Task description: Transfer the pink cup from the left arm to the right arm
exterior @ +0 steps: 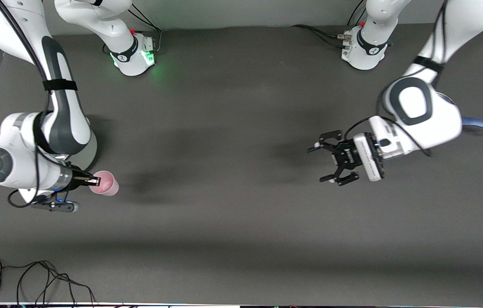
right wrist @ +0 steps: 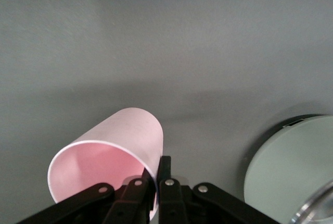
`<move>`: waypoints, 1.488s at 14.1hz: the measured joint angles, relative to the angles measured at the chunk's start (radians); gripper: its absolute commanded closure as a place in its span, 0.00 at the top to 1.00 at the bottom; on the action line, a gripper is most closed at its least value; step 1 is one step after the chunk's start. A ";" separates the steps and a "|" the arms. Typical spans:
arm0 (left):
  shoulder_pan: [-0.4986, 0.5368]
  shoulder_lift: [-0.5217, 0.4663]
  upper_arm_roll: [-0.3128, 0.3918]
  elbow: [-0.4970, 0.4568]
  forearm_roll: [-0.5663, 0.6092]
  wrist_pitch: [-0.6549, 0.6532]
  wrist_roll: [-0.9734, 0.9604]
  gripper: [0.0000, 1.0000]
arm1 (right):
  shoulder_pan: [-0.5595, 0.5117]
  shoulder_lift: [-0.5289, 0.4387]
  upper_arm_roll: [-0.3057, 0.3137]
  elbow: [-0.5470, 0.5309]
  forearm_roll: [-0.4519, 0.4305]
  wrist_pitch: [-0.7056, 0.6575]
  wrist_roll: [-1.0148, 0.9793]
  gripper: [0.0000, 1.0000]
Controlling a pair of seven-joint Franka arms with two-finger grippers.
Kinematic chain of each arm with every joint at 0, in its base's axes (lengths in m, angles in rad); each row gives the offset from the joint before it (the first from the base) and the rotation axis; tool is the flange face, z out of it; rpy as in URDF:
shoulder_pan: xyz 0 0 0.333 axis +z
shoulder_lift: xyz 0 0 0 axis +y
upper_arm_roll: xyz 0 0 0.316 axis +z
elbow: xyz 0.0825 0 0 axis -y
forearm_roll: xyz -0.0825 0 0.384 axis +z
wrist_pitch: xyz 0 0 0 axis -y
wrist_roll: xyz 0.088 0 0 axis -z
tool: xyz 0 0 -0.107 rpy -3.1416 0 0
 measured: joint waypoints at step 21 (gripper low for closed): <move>0.140 -0.046 0.044 0.498 1.084 -0.933 -1.254 1.00 | 0.008 -0.244 -0.006 -0.218 0.000 0.108 -0.003 1.00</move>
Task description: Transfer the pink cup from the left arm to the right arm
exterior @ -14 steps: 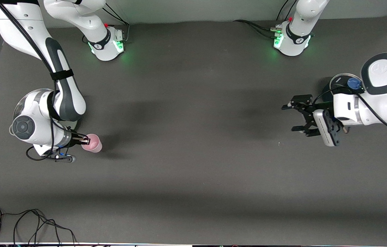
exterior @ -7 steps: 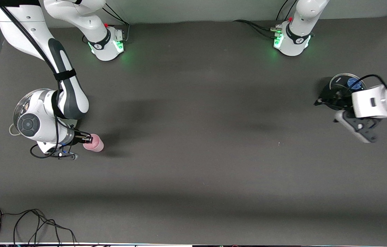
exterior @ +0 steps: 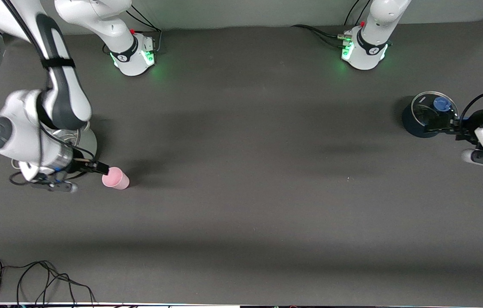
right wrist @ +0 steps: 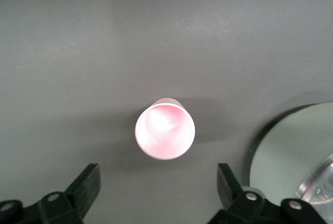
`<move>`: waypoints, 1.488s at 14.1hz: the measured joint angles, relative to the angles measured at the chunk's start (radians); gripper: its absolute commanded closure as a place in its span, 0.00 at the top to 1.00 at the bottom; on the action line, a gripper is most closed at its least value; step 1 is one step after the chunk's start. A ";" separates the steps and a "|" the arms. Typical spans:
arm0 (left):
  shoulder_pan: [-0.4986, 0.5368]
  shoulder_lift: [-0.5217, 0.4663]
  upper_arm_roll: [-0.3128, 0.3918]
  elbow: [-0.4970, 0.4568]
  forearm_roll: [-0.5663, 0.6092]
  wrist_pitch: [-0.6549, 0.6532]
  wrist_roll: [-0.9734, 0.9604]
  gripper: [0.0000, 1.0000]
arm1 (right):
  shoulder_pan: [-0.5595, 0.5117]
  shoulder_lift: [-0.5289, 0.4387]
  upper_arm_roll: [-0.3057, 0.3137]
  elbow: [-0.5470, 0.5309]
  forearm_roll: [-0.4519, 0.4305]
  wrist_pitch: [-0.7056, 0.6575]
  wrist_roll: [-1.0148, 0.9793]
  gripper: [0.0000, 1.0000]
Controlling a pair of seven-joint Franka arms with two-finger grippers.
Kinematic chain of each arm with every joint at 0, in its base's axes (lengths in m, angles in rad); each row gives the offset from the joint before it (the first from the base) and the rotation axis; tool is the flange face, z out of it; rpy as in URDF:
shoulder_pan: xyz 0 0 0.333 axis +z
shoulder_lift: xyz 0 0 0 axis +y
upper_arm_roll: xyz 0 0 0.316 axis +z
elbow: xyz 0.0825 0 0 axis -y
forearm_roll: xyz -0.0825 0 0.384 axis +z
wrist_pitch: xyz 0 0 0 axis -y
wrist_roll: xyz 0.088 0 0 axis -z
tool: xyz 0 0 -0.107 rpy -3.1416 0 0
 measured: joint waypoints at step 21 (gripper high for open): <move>-0.253 -0.229 0.341 -0.068 -0.058 0.073 -0.031 1.00 | 0.000 -0.193 -0.047 0.302 -0.089 -0.495 0.000 1.00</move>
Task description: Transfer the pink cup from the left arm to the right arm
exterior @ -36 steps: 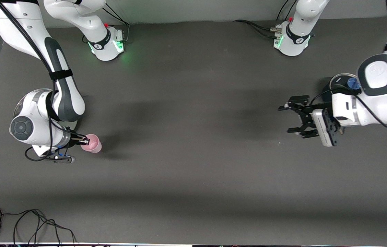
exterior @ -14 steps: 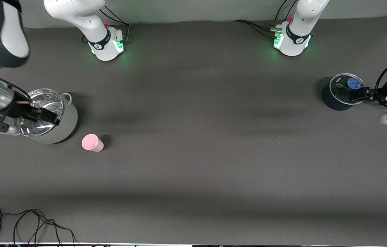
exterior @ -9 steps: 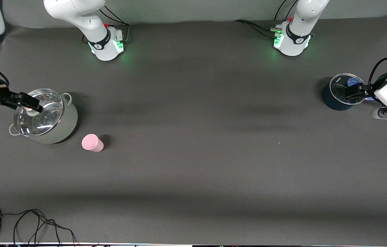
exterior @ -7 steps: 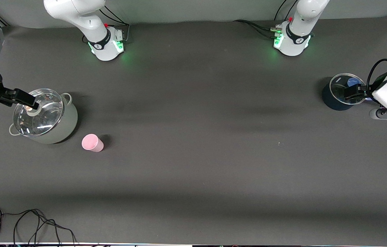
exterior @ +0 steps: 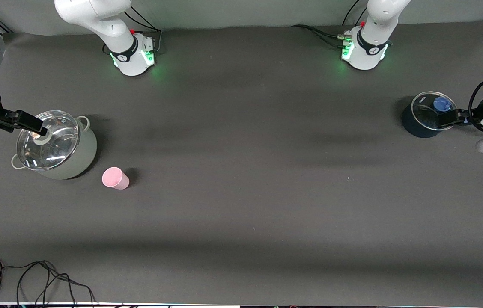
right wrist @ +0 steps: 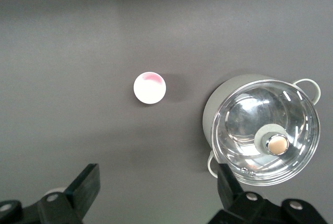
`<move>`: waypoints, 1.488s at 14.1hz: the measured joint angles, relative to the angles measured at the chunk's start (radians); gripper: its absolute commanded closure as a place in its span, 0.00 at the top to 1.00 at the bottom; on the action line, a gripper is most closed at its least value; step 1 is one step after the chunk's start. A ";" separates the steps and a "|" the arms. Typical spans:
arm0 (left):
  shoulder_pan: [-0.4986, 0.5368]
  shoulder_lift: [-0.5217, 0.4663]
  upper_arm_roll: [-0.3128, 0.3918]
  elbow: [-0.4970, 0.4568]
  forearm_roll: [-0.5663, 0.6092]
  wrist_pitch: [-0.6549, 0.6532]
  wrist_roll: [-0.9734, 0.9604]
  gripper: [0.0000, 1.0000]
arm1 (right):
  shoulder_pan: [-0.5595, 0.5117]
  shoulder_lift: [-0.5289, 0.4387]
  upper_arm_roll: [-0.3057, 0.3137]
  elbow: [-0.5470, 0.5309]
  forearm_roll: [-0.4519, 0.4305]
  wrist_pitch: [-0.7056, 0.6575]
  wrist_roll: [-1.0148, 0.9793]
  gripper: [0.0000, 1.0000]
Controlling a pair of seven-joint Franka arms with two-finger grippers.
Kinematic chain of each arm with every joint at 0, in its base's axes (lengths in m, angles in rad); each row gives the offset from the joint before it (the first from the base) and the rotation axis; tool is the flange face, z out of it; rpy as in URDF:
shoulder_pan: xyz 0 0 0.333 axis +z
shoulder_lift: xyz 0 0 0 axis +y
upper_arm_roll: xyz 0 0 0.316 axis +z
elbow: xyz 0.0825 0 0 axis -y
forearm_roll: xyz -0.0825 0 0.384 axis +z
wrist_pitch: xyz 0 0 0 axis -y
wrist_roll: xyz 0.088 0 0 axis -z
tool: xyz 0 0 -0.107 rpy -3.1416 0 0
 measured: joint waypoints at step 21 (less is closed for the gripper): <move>-0.712 -0.060 0.700 -0.004 -0.091 0.046 0.055 1.00 | -0.429 -0.005 0.428 0.013 -0.001 -0.030 0.000 1.00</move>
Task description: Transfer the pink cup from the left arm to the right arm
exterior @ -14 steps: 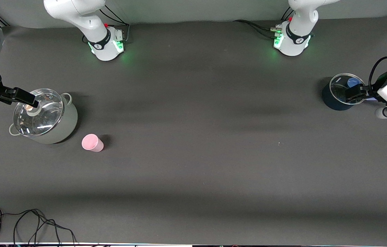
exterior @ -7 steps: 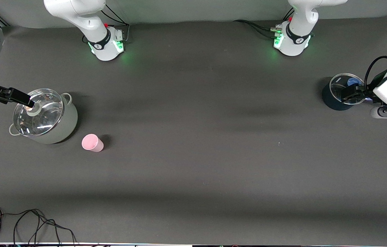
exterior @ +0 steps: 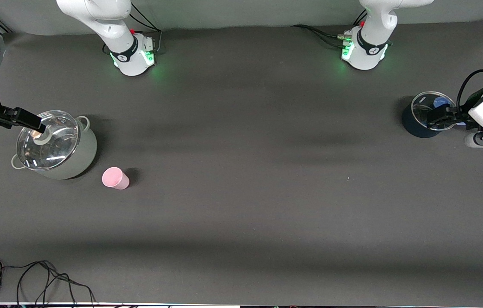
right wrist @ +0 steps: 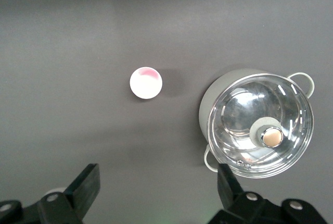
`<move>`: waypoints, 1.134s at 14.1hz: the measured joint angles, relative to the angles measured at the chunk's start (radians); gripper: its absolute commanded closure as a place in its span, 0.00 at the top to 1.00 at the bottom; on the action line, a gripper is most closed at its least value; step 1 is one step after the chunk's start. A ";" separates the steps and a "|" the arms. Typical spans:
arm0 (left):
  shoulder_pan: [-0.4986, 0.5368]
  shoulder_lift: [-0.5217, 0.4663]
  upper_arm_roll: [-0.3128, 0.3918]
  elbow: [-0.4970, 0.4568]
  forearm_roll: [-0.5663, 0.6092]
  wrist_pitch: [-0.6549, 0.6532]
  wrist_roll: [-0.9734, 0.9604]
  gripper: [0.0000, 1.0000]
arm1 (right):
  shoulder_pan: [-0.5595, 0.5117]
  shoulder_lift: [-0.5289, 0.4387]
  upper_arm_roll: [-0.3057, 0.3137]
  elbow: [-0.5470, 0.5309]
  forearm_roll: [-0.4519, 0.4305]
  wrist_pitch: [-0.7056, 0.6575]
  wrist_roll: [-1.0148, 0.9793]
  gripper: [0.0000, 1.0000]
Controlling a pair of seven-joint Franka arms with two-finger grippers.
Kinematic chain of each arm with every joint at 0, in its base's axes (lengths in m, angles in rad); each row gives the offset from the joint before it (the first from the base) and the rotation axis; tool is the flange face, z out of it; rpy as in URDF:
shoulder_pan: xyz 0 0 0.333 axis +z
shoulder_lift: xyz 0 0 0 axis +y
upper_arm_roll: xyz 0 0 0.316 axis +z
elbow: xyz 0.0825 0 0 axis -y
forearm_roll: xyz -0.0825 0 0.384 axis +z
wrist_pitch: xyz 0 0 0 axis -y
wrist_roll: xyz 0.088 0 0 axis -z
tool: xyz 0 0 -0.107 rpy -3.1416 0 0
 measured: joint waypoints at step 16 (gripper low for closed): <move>0.009 0.007 0.014 0.001 -0.037 0.008 0.004 1.00 | 0.014 -0.002 0.008 0.050 0.015 0.011 0.000 1.00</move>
